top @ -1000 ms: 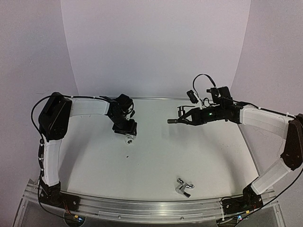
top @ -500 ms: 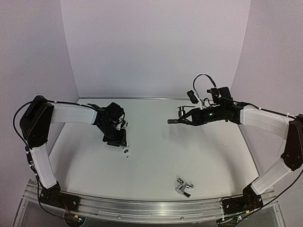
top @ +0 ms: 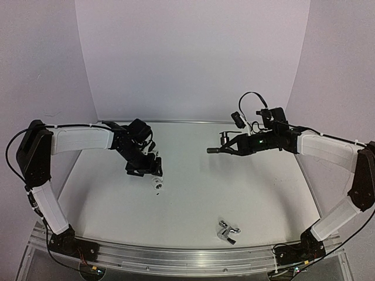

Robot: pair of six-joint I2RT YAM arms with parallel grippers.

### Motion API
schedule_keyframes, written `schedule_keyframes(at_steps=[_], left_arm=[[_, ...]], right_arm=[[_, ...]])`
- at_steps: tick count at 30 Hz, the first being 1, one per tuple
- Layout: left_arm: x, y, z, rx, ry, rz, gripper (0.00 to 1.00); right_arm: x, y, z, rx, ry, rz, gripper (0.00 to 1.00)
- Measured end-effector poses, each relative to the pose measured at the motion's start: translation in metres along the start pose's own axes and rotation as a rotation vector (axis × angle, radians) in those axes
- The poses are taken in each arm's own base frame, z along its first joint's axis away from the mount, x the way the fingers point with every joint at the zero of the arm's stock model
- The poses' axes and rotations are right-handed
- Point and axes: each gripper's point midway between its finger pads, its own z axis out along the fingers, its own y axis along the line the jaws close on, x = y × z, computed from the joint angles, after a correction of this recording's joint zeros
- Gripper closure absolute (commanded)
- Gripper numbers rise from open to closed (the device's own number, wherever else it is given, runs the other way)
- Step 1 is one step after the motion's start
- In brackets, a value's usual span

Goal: Install the water faucets

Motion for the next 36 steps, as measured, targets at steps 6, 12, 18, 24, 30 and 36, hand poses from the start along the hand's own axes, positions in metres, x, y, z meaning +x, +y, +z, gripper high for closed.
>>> schedule_keyframes(at_steps=[6,12,18,24,30,36], left_arm=[[-0.009,0.007,0.01,-0.059,0.001,0.005,0.15],[-0.031,0.006,0.012,-0.123,0.011,0.112,0.16],[-0.067,-0.001,0.018,-0.185,-0.001,0.205,0.22],[-0.089,-0.001,0.05,-0.254,0.028,0.255,0.33],[-0.064,0.016,0.07,-0.321,0.141,0.294,0.47],[-0.036,0.038,0.076,-0.379,0.216,0.294,0.58]], right_arm=[[0.0,0.0,0.0,0.0,0.0,0.0,1.0],[0.002,-0.001,0.0,0.001,0.004,0.0,1.0],[0.003,-0.001,0.001,-0.001,0.005,0.0,1.0],[0.003,0.0,0.0,-0.002,0.005,0.0,1.0],[0.002,0.0,0.0,-0.002,0.003,-0.002,1.0],[0.0,0.003,-0.003,-0.003,-0.006,-0.009,1.0]])
